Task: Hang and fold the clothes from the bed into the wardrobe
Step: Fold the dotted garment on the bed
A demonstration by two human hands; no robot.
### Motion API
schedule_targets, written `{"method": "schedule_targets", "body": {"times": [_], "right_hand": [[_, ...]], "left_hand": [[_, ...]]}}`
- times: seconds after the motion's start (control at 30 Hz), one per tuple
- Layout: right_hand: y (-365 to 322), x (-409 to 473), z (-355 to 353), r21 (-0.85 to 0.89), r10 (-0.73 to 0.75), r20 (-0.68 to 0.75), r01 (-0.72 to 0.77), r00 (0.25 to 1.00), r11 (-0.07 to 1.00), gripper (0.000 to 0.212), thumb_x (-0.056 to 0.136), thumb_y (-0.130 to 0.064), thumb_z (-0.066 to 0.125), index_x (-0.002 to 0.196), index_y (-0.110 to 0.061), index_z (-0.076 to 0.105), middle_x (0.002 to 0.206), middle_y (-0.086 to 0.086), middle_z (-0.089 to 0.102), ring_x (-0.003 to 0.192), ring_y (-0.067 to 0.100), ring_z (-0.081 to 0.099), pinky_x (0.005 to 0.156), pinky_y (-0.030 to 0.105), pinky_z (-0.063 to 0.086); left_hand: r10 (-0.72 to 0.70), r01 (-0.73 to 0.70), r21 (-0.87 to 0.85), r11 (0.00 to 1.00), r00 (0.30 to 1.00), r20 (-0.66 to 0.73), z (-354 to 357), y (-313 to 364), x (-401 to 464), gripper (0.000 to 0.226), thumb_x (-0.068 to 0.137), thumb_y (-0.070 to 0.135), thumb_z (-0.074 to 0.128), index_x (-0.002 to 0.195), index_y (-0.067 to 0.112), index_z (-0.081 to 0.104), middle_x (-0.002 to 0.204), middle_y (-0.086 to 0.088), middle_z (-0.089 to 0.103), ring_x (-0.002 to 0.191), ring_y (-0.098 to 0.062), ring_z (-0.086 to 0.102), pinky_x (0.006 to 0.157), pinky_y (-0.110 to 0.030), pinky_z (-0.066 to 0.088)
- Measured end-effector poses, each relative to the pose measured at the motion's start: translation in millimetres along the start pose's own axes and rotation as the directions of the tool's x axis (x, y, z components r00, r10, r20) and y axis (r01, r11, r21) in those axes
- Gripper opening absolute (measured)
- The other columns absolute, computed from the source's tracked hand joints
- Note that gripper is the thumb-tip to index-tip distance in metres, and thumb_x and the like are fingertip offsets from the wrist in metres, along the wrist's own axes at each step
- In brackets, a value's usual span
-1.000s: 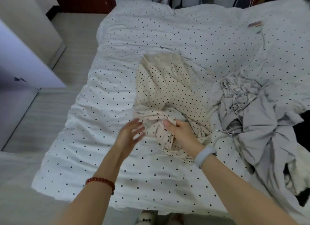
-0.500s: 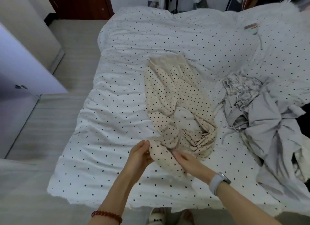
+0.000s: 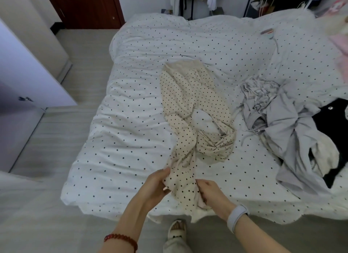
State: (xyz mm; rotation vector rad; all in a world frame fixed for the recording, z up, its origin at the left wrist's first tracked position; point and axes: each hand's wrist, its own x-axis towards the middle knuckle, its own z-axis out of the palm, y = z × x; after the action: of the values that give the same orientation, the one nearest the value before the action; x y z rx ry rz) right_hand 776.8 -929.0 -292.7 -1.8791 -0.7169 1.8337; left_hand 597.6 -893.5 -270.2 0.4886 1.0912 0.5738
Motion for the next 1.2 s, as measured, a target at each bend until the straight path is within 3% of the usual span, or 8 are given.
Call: {"method": "schedule_targets", "body": {"times": [0.1, 0.23, 0.4, 0.5, 0.7, 0.9, 1.0, 1.2], "right_hand": [[25.1, -8.0, -0.3, 0.067, 0.048, 0.045, -0.051, 0.998, 0.996, 0.05, 0.083, -0.062, 0.051, 0.104, -0.019, 0.066, 0.104, 0.0, 0.069, 0.1, 0.017, 0.063, 0.095, 0.033, 0.047], [57.3, -22.7, -4.7, 0.217, -0.016, -0.068, 0.031, 0.998, 0.976, 0.019, 0.093, -0.028, 0.053, 0.105, -0.016, 0.062, 0.106, 0.003, 0.067, 0.098, 0.02, 0.062, 0.092, 0.038, 0.048], [84.0, -41.9, -15.2, 0.311, -0.038, -0.22, 0.107, 0.975, 0.944, 0.021, 0.094, -0.026, 0.051, 0.106, -0.012, 0.062, 0.104, 0.006, 0.067, 0.098, 0.024, 0.062, 0.087, 0.039, 0.05], [85.4, -52.0, -24.0, 0.212, -0.089, -0.241, 0.142, 0.966, 0.967, 0.016, 0.095, -0.027, 0.051, 0.098, -0.014, 0.061, 0.094, 0.002, 0.066, 0.087, 0.018, 0.062, 0.072, 0.03, 0.051], [105.8, -58.3, -32.6, -0.074, -0.03, -0.103, 0.022, 0.994, 0.997, 0.025, 0.088, -0.019, 0.06, 0.11, -0.007, 0.06, 0.112, 0.008, 0.064, 0.098, 0.022, 0.062, 0.086, 0.033, 0.052], [137.5, -63.0, -31.0, -0.119, 0.099, -0.053, -0.105, 0.994, 0.987, 0.023, 0.09, -0.018, 0.054, 0.11, -0.007, 0.058, 0.109, 0.005, 0.064, 0.098, 0.021, 0.062, 0.088, 0.035, 0.051], [154.9, -69.2, -27.4, -0.232, 0.15, 0.025, -0.14, 0.988, 0.963, 0.028, 0.091, -0.02, 0.053, 0.117, -0.01, 0.055, 0.113, 0.001, 0.062, 0.099, 0.017, 0.06, 0.078, 0.024, 0.051], [193.2, -71.0, -35.0, -0.455, 0.251, 0.01, -0.219, 0.968, 0.863, 0.056, 0.095, -0.02, 0.05, 0.143, -0.003, 0.027, 0.148, 0.01, 0.033, 0.135, 0.024, 0.036, 0.108, 0.029, 0.033]], "left_hand": [[-0.053, 0.054, -0.046, 0.997, 0.998, 0.037, 11.0, -23.1, -12.9, 0.034, 0.09, 0.03, 0.05, 0.116, 0.013, 0.061, 0.112, -0.004, 0.069, 0.105, -0.021, 0.061, 0.087, -0.032, 0.045], [-0.02, 0.02, 0.035, 0.999, 0.999, -0.025, 19.9, -59.7, -30.2, 0.043, 0.087, 0.027, 0.054, 0.121, 0.002, 0.057, 0.114, -0.009, 0.067, 0.102, -0.02, 0.064, 0.08, -0.027, 0.051], [-0.066, 0.067, 0.001, 0.998, 0.99, -0.122, 14.2, -92.6, -46.6, 0.047, 0.079, 0.015, 0.068, 0.121, -0.001, 0.055, 0.113, -0.012, 0.068, 0.104, -0.028, 0.064, 0.078, -0.035, 0.055], [-0.099, 0.103, 0.024, 0.994, 0.987, -0.131, 2.2, -99.6, -54.9, 0.056, 0.071, 0.02, 0.077, 0.118, -0.003, 0.057, 0.112, -0.014, 0.068, 0.103, -0.032, 0.065, 0.088, -0.045, 0.052], [-0.067, 0.073, 0.076, 0.994, 0.995, -0.077, -14.8, -113.9, -56.0, 0.034, 0.092, 0.028, 0.052, 0.117, 0.005, 0.059, 0.113, -0.008, 0.068, 0.108, -0.026, 0.062, 0.095, -0.044, 0.048], [-0.002, 0.056, 0.332, 0.942, 0.987, -0.16, -25.2, -142.0, -59.6, 0.049, 0.077, 0.035, 0.072, 0.114, 0.011, 0.054, 0.113, -0.01, 0.067, 0.099, -0.024, 0.066, 0.089, -0.043, 0.052], [0.111, 0.101, 0.507, 0.856, 0.922, -0.37, -28.2, -160.5, -56.3, 0.03, 0.091, 0.024, 0.058, 0.115, 0.008, 0.048, 0.115, -0.012, 0.061, 0.097, -0.023, 0.06, 0.08, -0.037, 0.051], [0.049, 0.398, 0.773, 0.494, 0.875, -0.482, -37.4, -184.4, -52.7, 0.066, 0.092, 0.016, 0.052, 0.146, 0.006, 0.016, 0.15, -0.016, 0.023, 0.134, -0.032, 0.03, 0.108, -0.044, 0.034]]}}
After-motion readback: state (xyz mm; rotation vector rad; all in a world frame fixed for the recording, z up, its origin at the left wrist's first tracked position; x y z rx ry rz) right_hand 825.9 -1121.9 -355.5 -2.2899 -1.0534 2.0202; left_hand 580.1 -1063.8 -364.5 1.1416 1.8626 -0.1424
